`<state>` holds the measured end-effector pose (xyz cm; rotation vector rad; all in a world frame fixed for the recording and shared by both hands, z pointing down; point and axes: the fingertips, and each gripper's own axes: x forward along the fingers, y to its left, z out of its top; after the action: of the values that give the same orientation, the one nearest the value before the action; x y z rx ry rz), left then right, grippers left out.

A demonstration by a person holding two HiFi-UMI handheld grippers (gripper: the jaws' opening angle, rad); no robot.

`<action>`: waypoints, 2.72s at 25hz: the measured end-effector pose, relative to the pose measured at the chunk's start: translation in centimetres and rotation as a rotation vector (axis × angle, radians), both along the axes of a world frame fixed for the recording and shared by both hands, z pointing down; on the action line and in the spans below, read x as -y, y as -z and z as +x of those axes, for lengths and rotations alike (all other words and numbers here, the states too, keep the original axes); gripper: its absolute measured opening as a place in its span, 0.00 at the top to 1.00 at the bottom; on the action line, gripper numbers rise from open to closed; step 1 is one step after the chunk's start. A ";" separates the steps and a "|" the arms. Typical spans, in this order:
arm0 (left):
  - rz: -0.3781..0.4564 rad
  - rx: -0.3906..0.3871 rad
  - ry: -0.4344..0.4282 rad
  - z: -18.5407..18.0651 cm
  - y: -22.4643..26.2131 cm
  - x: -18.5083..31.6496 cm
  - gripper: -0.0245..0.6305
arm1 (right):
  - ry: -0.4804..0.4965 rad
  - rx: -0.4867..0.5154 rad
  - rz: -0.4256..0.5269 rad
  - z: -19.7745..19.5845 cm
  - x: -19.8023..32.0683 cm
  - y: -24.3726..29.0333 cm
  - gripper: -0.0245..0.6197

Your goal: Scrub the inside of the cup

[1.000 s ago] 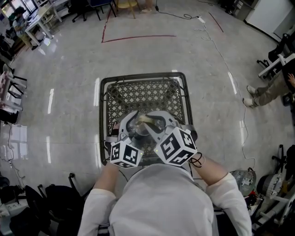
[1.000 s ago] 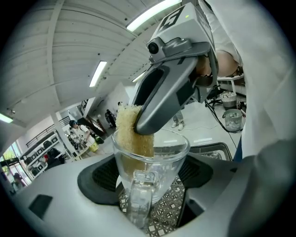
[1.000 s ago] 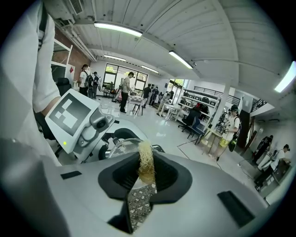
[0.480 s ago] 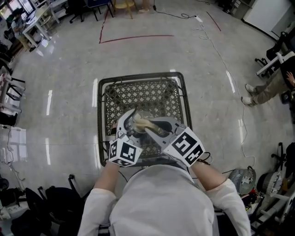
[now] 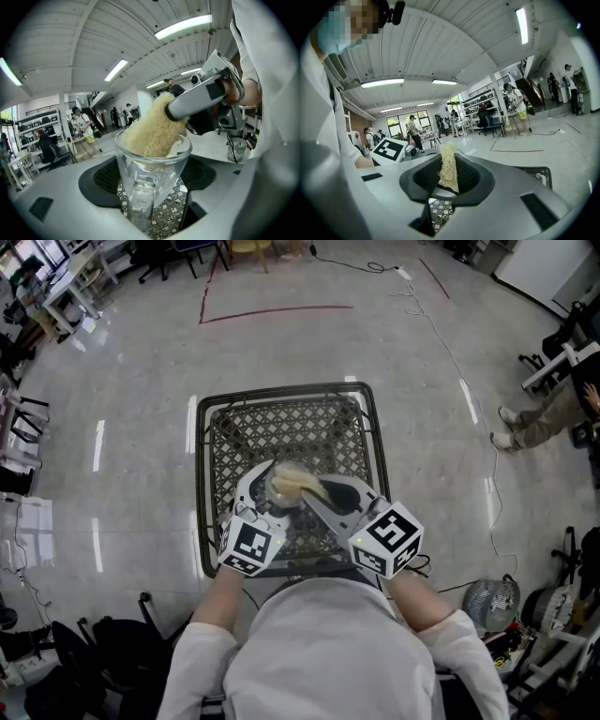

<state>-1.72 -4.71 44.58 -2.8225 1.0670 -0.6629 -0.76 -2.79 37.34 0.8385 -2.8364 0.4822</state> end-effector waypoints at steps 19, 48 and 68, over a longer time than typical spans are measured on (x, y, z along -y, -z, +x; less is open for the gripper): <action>-0.093 -0.105 0.052 -0.3 -6.0 2.6 0.38 | -0.173 0.108 -0.104 5.1 1.9 -2.1 0.83; -0.243 -0.149 0.155 -1.9 -19.7 5.6 0.38 | -0.212 0.028 -0.249 6.8 2.9 -11.5 0.83; -0.252 -0.155 0.189 -1.9 -23.3 7.2 0.38 | -0.215 -0.001 -0.293 7.4 3.1 -14.3 0.83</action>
<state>-3.64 -11.92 67.87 -3.0549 1.3815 -0.6421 6.67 -5.85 51.68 1.0814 -2.5946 0.8981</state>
